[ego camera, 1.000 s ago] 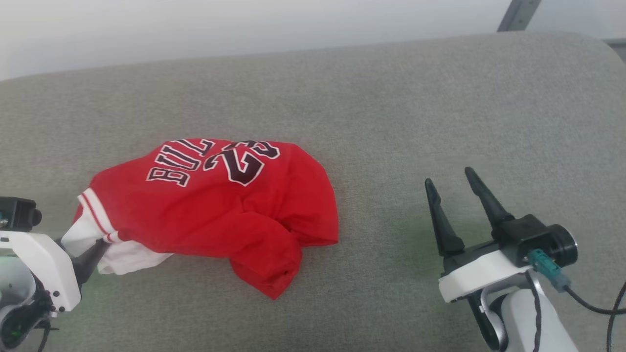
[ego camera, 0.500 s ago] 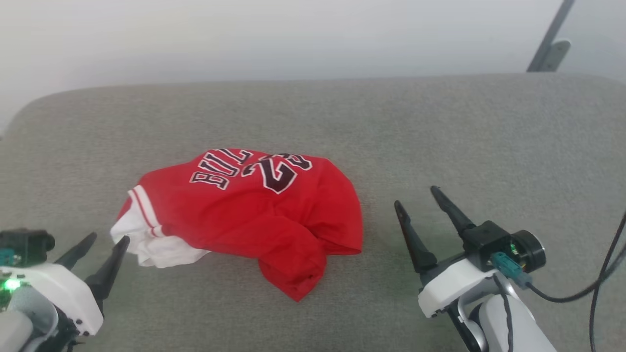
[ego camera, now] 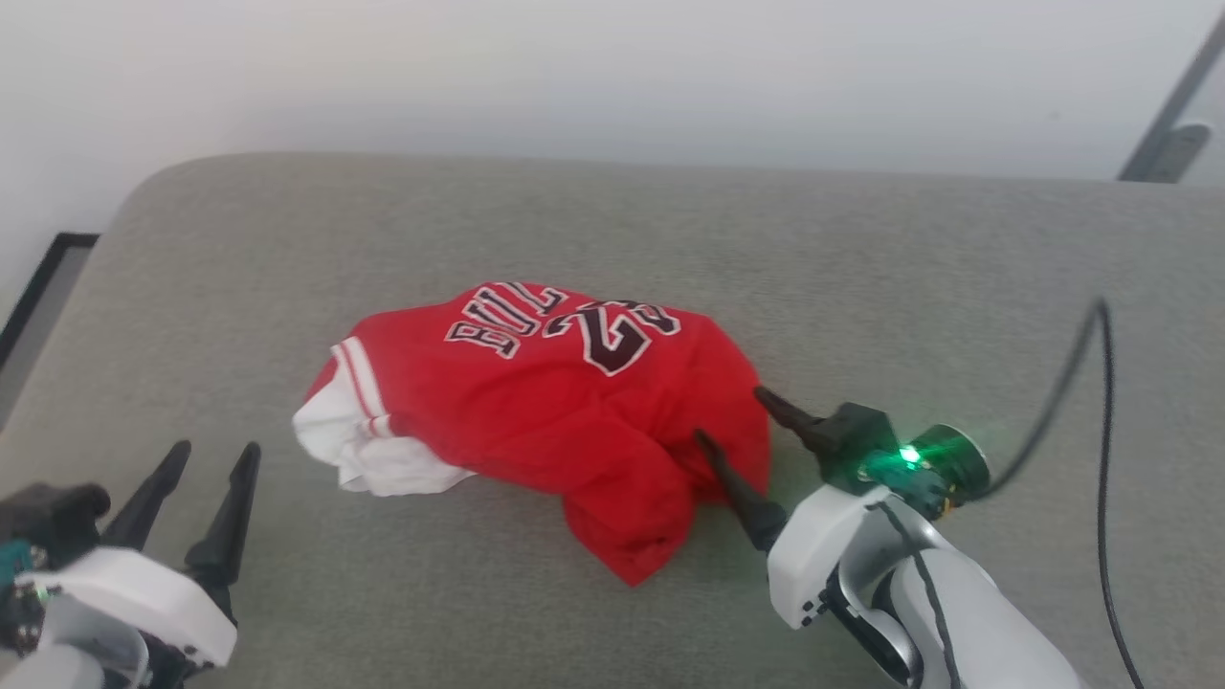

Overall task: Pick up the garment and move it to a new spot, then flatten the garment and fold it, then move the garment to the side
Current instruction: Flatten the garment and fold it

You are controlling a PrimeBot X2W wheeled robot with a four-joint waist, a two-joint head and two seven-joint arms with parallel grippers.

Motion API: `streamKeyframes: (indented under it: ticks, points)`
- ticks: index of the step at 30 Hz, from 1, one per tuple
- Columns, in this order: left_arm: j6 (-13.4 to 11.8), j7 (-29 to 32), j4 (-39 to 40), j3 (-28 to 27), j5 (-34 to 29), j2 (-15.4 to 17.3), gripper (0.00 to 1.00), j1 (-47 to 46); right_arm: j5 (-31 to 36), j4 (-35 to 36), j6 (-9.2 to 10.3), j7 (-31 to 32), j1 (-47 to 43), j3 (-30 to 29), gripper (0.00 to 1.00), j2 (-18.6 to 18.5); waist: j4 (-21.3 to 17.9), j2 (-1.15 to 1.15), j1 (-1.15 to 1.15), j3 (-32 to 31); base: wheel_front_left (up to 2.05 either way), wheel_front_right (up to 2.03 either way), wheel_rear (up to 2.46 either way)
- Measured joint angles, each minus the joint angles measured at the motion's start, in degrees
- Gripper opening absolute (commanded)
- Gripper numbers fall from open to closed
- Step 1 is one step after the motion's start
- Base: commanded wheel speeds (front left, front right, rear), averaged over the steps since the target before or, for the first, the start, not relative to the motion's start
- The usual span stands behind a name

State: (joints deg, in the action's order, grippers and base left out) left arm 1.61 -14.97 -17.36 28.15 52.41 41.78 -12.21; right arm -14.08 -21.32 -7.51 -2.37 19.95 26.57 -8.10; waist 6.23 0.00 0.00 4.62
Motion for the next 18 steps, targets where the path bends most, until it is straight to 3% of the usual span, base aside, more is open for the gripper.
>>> streamKeyframes:
  ticks: [9,18]
  points:
    - [3.05,0.0,3.21,-14.4,-11.95,-9.27,1.0,6.7,-6.66,-2.15,0.0,11.24,4.58,8.22,1.0,-3.02,3.65,0.0,0.0,0.51,0.0,0.0,0.0]
    - [5.54,0.0,4.44,-23.07,-20.08,-19.79,1.0,9.22,-12.0,-7.37,0.0,25.76,9.12,13.28,1.0,-4.38,7.7,0.0,0.0,1.77,0.0,0.0,0.0]
